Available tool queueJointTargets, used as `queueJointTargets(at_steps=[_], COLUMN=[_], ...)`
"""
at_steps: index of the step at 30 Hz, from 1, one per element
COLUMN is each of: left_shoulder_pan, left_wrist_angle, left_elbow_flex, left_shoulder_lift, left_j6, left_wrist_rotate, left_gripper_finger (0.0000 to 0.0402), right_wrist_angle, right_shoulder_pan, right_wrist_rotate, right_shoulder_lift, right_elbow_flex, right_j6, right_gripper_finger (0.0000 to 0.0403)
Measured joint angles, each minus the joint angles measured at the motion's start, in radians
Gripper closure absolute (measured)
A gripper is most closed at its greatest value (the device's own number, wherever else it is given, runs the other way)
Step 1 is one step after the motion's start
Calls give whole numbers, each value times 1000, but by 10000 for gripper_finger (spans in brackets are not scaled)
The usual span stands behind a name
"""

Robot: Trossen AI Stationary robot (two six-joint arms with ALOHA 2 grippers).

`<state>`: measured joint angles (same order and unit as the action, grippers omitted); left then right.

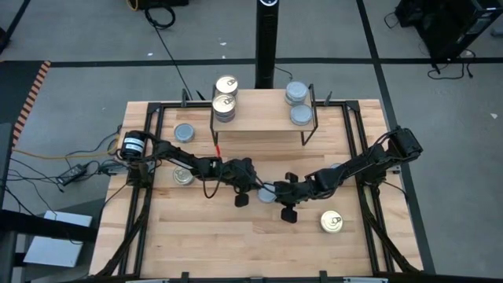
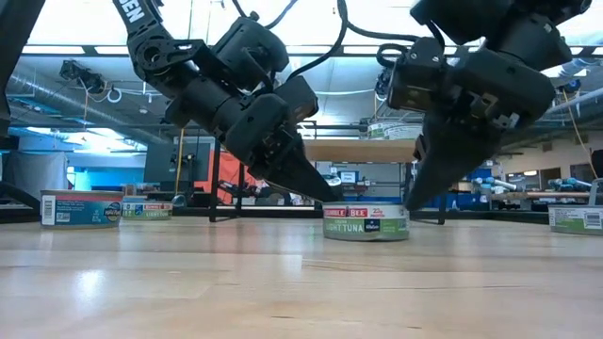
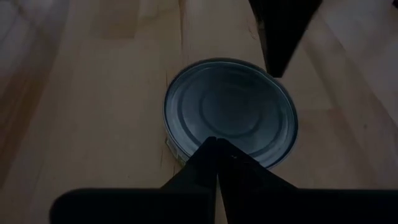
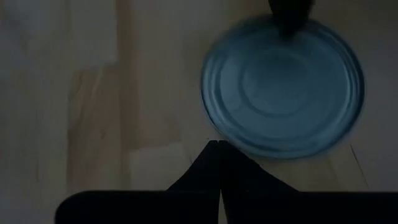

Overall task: Stack canned seafood by type on shelf
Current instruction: Stack the green tuna can on the bottom green tuna can on the shelf

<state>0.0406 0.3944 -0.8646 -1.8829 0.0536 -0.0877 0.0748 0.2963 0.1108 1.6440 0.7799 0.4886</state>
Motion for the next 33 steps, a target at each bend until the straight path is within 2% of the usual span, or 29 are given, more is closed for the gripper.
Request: queueJointTargets(at_steps=[7, 10, 17, 27, 33], left_shoulder_pan=[0, 0, 2, 6, 6], left_wrist_angle=[-84, -90, -109, -126, -157], left_elbow_flex=[7, 4, 4, 3, 3], left_shoulder_lift=[98, 126, 126, 128, 128], left_j6=[-26, -27, -28, -53, -45], left_wrist_rotate=[3, 3, 9, 31, 58], left_gripper_finger=[383, 383, 383, 383, 383], right_wrist_angle=[148, 161, 52, -162, -181], right_shoulder_pan=[14, 18, 15, 14, 29], right_wrist_rotate=[17, 42, 102, 106, 161], right_shoulder_lift=[0, 0, 6, 6, 7], right_elbow_flex=[48, 64, 34, -41, -49], right_j6=[8, 8, 26, 27, -13], right_gripper_finger=[392, 392, 392, 392, 392])
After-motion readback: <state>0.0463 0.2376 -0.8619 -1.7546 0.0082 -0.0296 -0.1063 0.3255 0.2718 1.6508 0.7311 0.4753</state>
